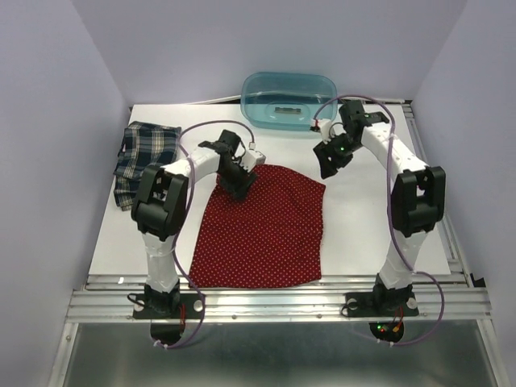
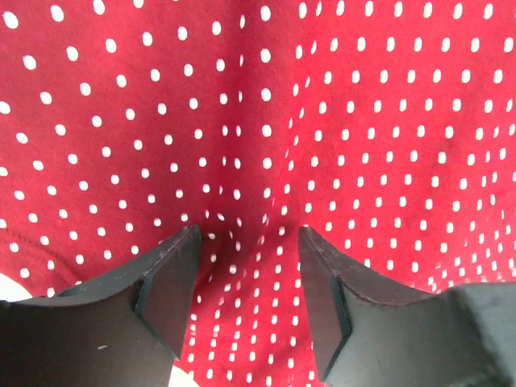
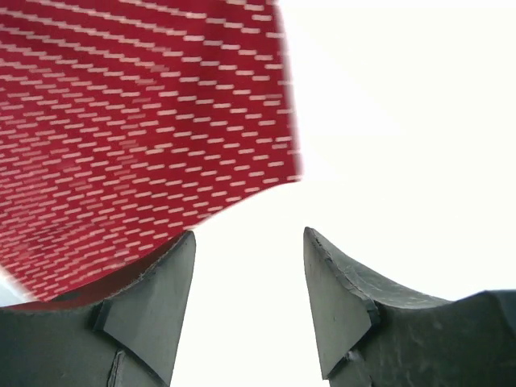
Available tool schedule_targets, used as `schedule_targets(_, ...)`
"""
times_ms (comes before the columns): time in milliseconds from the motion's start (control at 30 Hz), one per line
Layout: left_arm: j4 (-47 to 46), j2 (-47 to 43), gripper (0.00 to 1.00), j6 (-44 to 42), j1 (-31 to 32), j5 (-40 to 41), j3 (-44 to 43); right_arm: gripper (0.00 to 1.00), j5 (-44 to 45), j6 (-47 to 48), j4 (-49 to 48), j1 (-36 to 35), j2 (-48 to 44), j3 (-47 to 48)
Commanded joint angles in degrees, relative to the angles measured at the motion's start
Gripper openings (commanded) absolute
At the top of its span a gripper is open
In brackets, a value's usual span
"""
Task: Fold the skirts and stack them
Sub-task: Flatten the skirt out, then fold the skirt
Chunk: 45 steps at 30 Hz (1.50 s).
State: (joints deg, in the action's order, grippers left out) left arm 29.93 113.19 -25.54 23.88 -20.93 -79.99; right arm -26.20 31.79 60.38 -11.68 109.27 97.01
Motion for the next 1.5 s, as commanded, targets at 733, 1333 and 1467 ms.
schedule_targets(733,2.32,16.53,0.64,-15.85,-11.92,-7.02,-36.02,0.43,2.82,2.40,-9.14,-0.45,18.96,5.55)
schedule_targets(1333,3.20,19.53,0.61,-20.07,-13.68,-10.44,-37.26,0.44,1.76,2.84,-6.51,-0.45,18.61,7.13)
schedule_targets(1467,2.06,17.33,0.61,-21.04,-13.86,-10.45,-36.21,0.46,0.36,2.31,-4.75,-0.45,17.82,9.85)
